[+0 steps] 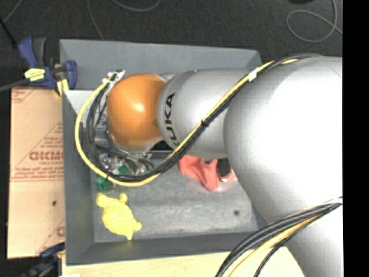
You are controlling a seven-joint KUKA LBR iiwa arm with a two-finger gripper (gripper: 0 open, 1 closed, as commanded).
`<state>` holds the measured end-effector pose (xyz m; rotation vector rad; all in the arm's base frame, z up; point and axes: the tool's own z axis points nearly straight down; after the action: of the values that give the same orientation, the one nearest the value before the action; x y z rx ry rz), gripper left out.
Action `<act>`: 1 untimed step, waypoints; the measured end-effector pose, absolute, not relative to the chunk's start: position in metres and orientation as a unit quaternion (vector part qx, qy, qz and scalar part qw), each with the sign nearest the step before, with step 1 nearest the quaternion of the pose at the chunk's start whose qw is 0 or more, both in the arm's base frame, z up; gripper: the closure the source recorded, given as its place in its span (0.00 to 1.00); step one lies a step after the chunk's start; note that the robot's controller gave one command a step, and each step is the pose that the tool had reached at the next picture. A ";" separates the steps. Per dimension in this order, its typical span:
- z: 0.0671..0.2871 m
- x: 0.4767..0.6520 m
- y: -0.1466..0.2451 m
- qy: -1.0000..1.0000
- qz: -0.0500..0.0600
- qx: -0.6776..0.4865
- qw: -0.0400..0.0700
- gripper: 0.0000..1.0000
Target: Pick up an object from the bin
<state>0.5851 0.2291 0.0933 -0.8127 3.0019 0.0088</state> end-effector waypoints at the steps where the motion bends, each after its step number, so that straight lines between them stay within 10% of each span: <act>1: 0.106 0.589 0.229 0.968 0.004 -0.252 0.021 1.00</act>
Offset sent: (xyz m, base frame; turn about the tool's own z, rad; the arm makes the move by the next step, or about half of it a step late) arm -0.0113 -0.0056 0.1089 -0.0087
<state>0.5885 0.2293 0.1064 -0.7807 2.9997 0.0117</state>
